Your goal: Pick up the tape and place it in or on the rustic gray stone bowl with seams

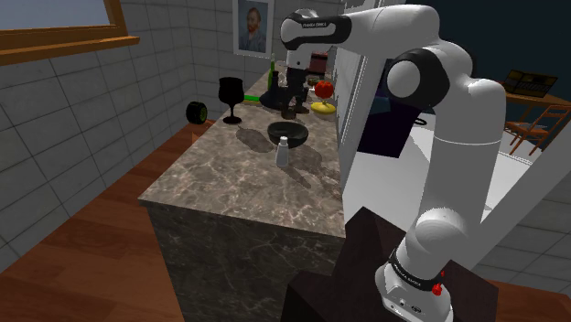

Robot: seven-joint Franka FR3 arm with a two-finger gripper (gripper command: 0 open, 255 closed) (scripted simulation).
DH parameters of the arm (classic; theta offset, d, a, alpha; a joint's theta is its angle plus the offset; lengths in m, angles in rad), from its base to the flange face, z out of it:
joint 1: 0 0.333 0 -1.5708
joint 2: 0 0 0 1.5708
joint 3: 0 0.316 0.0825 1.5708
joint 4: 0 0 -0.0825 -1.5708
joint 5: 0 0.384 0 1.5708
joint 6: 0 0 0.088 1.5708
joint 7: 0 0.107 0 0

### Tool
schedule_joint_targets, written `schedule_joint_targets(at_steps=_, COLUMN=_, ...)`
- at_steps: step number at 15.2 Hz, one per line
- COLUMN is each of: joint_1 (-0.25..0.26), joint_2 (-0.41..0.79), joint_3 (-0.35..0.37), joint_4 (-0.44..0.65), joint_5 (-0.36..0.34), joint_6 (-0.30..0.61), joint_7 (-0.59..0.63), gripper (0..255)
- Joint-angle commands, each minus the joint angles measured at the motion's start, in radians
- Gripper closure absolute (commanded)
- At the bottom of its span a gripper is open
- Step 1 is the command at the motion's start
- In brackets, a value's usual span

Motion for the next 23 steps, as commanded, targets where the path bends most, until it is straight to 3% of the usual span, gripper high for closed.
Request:
schedule_joint_targets(at_steps=1, joint_1=0.002, joint_2=-0.004, joint_3=0.000, joint_4=-0.032, joint_5=-0.001, joint_6=0.028, joint_7=-0.003, gripper=255)
schedule_joint_targets(at_steps=8, joint_1=0.007, joint_2=0.001, joint_3=0.002, joint_4=-0.126, joint_5=0.003, joint_6=0.126, joint_7=-0.014, gripper=255)
schedule_joint_targets(at_steps=16, joint_1=0.007, joint_2=0.001, joint_3=0.002, joint_4=-0.126, joint_5=0.003, joint_6=0.126, joint_7=-0.014, gripper=255)
schedule_joint_targets(at_steps=17, joint_1=0.007, joint_2=0.001, joint_3=0.002, joint_4=-0.126, joint_5=0.003, joint_6=0.126, joint_7=-0.014, gripper=0)
schedule_joint_targets(at_steps=22, joint_1=0.007, joint_2=0.001, joint_3=0.002, joint_4=-0.126, joint_5=0.003, joint_6=0.126, joint_7=-0.014, gripper=0)
schedule_joint_targets(at_steps=23, joint_1=0.003, joint_2=0.003, joint_3=0.001, joint_4=-0.090, joint_5=0.002, joint_6=0.092, joint_7=-0.013, gripper=0)
